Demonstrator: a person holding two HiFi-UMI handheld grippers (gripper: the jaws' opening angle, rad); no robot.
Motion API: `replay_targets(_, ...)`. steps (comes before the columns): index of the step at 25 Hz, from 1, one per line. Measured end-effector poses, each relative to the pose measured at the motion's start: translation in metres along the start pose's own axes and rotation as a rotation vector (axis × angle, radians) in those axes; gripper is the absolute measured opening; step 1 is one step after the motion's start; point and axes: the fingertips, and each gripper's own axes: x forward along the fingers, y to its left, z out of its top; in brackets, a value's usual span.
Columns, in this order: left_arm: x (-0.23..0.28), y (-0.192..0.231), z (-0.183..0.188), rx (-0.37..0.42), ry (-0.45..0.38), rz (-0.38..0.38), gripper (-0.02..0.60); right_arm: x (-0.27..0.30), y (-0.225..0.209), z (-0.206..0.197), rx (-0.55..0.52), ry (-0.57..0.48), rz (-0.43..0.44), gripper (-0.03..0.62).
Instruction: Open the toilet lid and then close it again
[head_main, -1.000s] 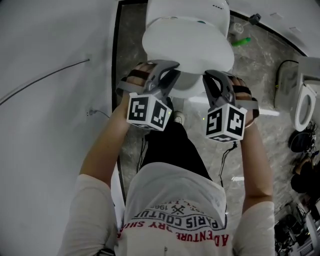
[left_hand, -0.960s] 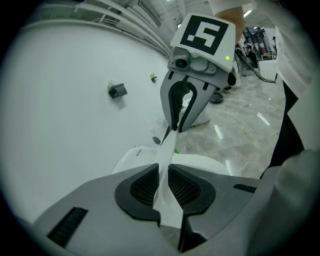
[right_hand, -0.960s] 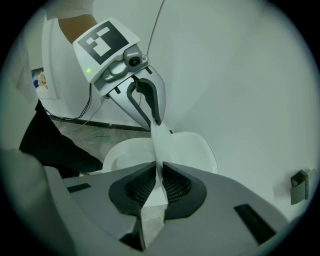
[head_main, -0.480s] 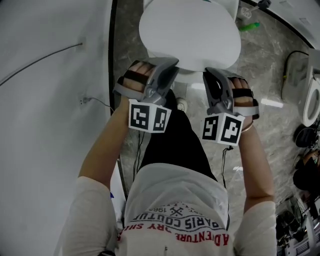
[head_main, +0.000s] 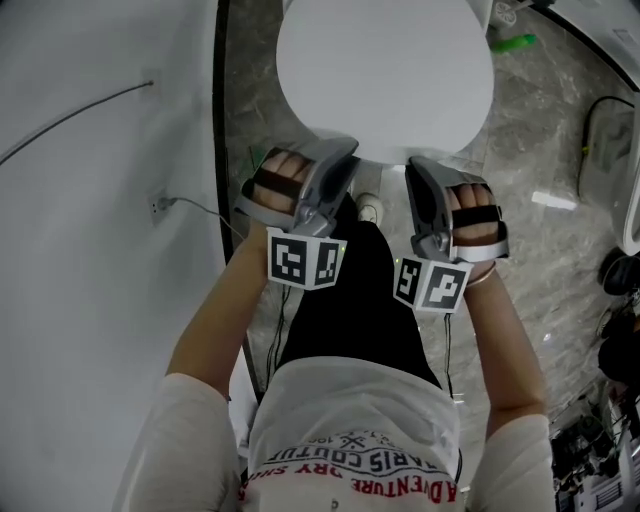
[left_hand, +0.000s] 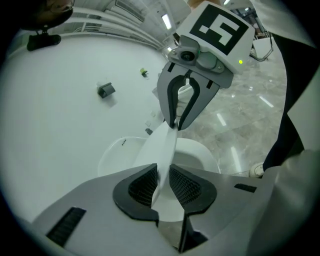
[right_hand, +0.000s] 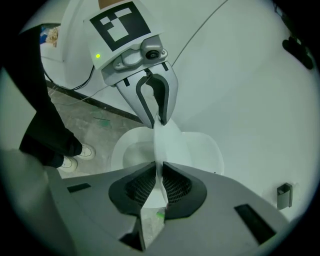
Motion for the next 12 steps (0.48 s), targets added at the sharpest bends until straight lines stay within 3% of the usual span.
replay_targets(5, 0.009, -0.022, -0.008, 0.024, 0.023, 0.031, 0.080, 0.009, 0.023, -0.006, -0.016, 0.016, 0.015, 0.023)
replay_targets(12, 0.024, -0.058, -0.023, -0.047, 0.077, -0.059, 0.100, 0.027, 0.059, -0.015, 0.011, 0.032, 0.085, 0.023)
